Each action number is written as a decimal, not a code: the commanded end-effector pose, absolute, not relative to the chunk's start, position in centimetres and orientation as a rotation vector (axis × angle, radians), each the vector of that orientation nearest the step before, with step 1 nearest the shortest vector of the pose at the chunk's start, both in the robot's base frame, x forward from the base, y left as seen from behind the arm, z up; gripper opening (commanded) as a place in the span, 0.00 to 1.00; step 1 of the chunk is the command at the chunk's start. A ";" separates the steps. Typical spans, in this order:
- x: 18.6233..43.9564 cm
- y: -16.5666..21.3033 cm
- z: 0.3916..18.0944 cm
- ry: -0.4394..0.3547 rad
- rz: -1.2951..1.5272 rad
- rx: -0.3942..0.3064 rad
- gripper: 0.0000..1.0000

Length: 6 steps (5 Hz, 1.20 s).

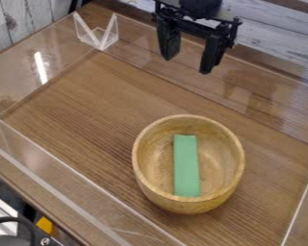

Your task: Remove the green block from inside the brown bowl and put it on the table

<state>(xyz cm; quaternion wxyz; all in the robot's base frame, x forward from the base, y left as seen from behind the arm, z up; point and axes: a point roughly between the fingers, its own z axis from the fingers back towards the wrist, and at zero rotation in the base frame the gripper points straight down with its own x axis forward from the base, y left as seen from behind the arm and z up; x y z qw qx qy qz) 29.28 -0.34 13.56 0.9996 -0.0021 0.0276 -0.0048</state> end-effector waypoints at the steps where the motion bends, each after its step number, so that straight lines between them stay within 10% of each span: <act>1: 28.7 -1.1 13.5 0.073 0.047 -0.010 1.00; 6: 22.3 -4.1 12.9 0.099 0.128 -0.043 1.00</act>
